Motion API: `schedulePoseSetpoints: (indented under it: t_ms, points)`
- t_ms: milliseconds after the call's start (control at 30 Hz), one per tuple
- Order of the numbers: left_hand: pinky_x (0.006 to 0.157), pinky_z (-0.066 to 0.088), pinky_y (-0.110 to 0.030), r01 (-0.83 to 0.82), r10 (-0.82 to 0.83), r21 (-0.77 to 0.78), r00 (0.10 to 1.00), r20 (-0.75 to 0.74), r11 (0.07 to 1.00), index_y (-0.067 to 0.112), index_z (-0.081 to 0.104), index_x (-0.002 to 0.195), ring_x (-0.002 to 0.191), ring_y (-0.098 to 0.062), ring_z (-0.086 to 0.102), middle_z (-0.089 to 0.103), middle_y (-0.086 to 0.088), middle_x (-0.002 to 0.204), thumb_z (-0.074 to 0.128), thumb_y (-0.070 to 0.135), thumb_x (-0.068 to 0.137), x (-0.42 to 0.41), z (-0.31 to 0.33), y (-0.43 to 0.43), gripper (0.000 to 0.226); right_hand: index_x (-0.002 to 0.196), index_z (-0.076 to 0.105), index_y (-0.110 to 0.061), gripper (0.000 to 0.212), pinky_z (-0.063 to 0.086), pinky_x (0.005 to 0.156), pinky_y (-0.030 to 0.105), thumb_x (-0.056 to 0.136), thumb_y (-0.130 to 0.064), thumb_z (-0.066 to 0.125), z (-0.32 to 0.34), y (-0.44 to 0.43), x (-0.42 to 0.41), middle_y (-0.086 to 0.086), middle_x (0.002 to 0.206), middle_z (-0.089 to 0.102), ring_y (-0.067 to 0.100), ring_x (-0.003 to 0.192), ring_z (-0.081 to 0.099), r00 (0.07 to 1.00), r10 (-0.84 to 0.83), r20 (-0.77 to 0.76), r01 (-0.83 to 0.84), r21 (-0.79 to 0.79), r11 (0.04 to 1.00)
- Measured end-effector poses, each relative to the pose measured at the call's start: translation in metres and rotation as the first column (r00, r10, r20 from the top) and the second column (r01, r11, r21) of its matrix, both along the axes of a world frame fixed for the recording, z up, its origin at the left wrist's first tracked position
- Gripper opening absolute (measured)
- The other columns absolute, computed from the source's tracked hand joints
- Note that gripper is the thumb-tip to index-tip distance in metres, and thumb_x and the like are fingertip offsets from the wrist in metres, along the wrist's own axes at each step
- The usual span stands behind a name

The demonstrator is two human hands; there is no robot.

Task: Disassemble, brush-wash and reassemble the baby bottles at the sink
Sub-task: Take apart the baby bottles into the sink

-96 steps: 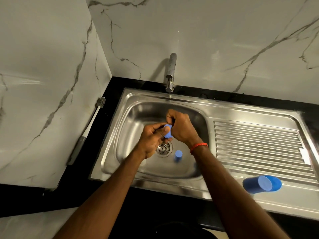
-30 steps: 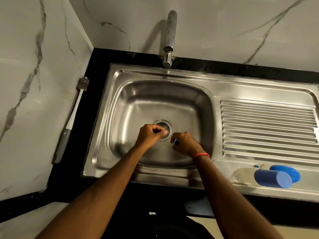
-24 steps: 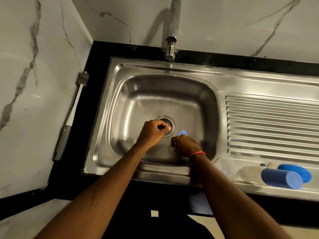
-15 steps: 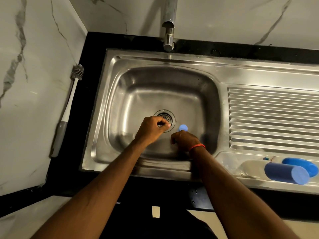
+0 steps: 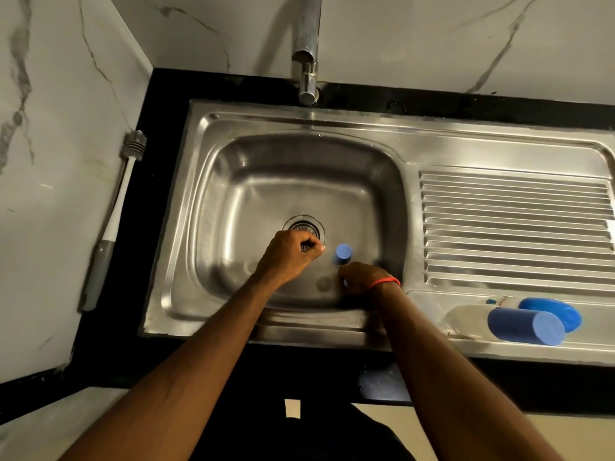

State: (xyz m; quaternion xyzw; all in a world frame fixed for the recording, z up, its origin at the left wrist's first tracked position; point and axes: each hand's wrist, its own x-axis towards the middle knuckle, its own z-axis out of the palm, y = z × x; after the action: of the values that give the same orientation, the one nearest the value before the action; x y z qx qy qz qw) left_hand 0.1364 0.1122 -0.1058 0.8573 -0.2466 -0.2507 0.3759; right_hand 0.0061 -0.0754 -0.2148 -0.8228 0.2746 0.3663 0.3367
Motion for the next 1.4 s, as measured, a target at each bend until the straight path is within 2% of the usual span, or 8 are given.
schedulePoseSetpoints:
  t_ms: [100,200,400,567,800,1033,1267,1400]
  points:
    - [0.078,0.055,-0.028,0.065,-0.065,0.012,0.996,0.064,0.998,0.018,0.077,0.09,0.084,-0.008,0.067,0.075,0.007,0.09,0.074,0.031,0.088,-0.002,-0.004,0.001,0.013,0.122,0.061,-0.007,0.031,0.048,0.094,0.037,0.101,-0.023,0.044,0.062,0.016,0.028,0.016,0.123,0.063,0.034,0.115,0.061,0.998,0.058,-0.029,-0.061,-0.111,0.992]
    - [0.081,0.056,-0.036,0.144,-0.15,0.054,0.981,0.123,0.988,0.019,0.075,0.092,0.089,-0.011,0.065,0.073,0.006,0.092,0.073,0.032,0.087,-0.003,-0.004,0.003,0.014,0.132,0.055,-0.006,0.036,0.049,0.097,0.041,0.097,-0.014,0.052,0.073,0.013,0.033,0.02,0.131,0.058,0.038,0.119,0.058,0.972,0.231,-0.053,-0.236,-0.233,0.943]
    - [0.081,0.054,-0.034,0.158,-0.169,0.077,0.971,0.17,0.985,0.02,0.076,0.092,0.093,-0.011,0.062,0.073,0.007,0.094,0.073,0.033,0.086,-0.003,-0.006,0.004,0.014,0.128,0.059,0.0,0.035,0.049,0.097,0.038,0.093,-0.007,0.058,0.072,0.011,0.03,0.022,0.133,0.056,0.038,0.121,0.058,0.956,0.292,-0.036,-0.29,-0.285,0.914]
    - [0.081,0.051,-0.028,0.171,-0.187,0.098,0.965,0.184,0.98,0.017,0.076,0.095,0.094,-0.012,0.062,0.073,0.004,0.097,0.073,0.032,0.088,-0.004,-0.006,0.003,0.017,0.128,0.06,-0.001,0.032,0.046,0.101,0.037,0.099,-0.01,0.048,0.079,0.011,0.031,0.02,0.134,0.057,0.036,0.122,0.057,0.975,0.224,0.003,-0.215,-0.265,0.94]
    - [0.082,0.054,-0.034,0.205,-0.22,0.094,0.955,0.201,0.974,0.018,0.075,0.096,0.095,-0.013,0.062,0.073,0.003,0.097,0.072,0.034,0.088,-0.004,0.002,-0.002,0.018,0.123,0.064,-0.006,0.037,0.052,0.094,0.038,0.087,-0.016,0.068,0.098,0.011,0.032,0.017,0.126,0.063,0.036,0.114,0.062,0.959,0.283,0.006,-0.265,-0.33,0.906]
    - [0.1,0.05,-0.039,0.27,-0.266,0.028,0.916,0.299,0.962,0.02,0.063,0.131,0.119,-0.022,0.057,0.066,-0.003,0.126,0.071,0.04,0.09,-0.008,0.02,-0.013,0.046,0.124,0.064,-0.024,0.038,0.052,0.088,0.039,0.089,-0.039,0.066,0.146,0.011,0.034,0.006,0.12,0.067,0.03,0.109,0.065,0.941,0.305,0.149,-0.181,-0.54,0.822]
    - [0.11,0.039,-0.041,0.329,-0.338,0.08,0.891,0.304,0.941,0.03,0.042,0.148,0.137,-0.017,0.041,0.049,0.003,0.147,0.046,0.068,0.09,-0.011,0.052,-0.029,0.07,0.114,0.066,-0.025,0.032,0.044,0.073,0.031,0.093,-0.049,0.061,0.194,0.01,0.027,0.004,0.104,0.069,0.025,0.101,0.065,0.894,0.307,0.327,-0.014,-0.664,0.747]
    - [0.112,0.037,-0.041,0.387,-0.388,0.071,0.859,0.334,0.919,0.028,0.042,0.149,0.139,-0.018,0.04,0.048,0.002,0.149,0.034,0.074,0.088,-0.014,0.075,-0.041,0.077,0.115,0.065,-0.025,0.032,0.05,0.076,0.035,0.093,-0.048,0.061,0.219,0.008,0.017,0.003,0.103,0.069,0.025,0.102,0.065,0.882,0.289,0.372,0.054,-0.689,0.722]
